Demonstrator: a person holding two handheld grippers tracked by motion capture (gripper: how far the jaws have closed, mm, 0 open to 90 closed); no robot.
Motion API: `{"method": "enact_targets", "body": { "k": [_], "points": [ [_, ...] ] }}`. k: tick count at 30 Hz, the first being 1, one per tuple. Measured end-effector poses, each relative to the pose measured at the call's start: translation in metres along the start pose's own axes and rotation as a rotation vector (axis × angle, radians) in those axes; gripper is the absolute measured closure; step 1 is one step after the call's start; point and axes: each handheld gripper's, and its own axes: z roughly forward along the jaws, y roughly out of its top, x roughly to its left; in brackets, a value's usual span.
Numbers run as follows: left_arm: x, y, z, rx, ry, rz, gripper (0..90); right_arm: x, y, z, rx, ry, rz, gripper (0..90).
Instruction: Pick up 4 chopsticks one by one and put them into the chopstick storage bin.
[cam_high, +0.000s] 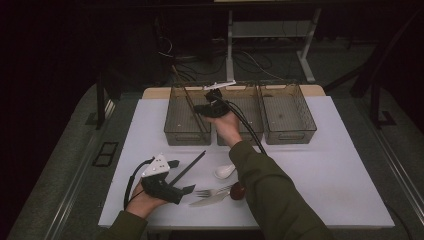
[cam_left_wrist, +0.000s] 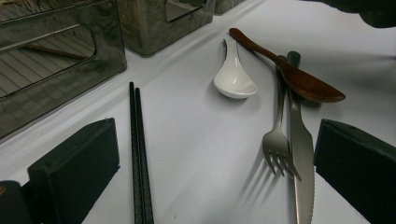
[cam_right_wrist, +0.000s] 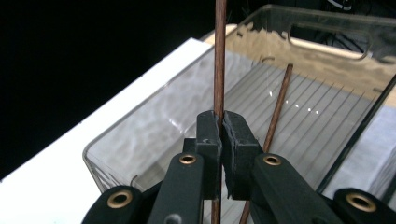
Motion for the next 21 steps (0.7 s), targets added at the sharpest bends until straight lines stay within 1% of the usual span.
{"method": "enact_targets", "body": {
  "k": [4,7,9,10,12,14,18,21],
  "points": [
    [0.0,0.0,0.0,0.0,-0.001,-0.002,0.0,0.001,-0.004,0.007,0.049,-0.018,0.004,84.9],
    [0.0,0.0,0.0,0.004,-0.001,0.0,0.0,0.001,-0.005,0.011,0.069,-0.037,-0.004,84.9],
    [0.0,0.0,0.0,0.005,-0.001,0.001,0.0,0.001,-0.006,0.013,0.09,-0.044,0.001,84.6],
    [0.0,0.0,0.0,0.005,-0.001,0.001,0.0,0.001,-0.006,0.013,0.099,-0.056,0.002,84.3],
    [0.0,0.0,0.0,0.005,-0.001,0.002,0.0,0.002,-0.005,0.014,0.104,-0.07,-0.004,84.0],
    [0.0,0.0,0.0,0.005,-0.001,0.002,0.0,0.003,-0.005,0.014,0.111,-0.084,-0.003,81.6],
    [0.0,0.0,0.0,0.003,-0.001,0.002,0.0,0.003,-0.006,0.014,0.12,-0.084,-0.003,75.1],
    [0.0,0.0,0.0,0.004,-0.001,0.002,0.0,0.004,-0.005,0.012,0.111,-0.082,-0.012,68.8]
  ]
}}
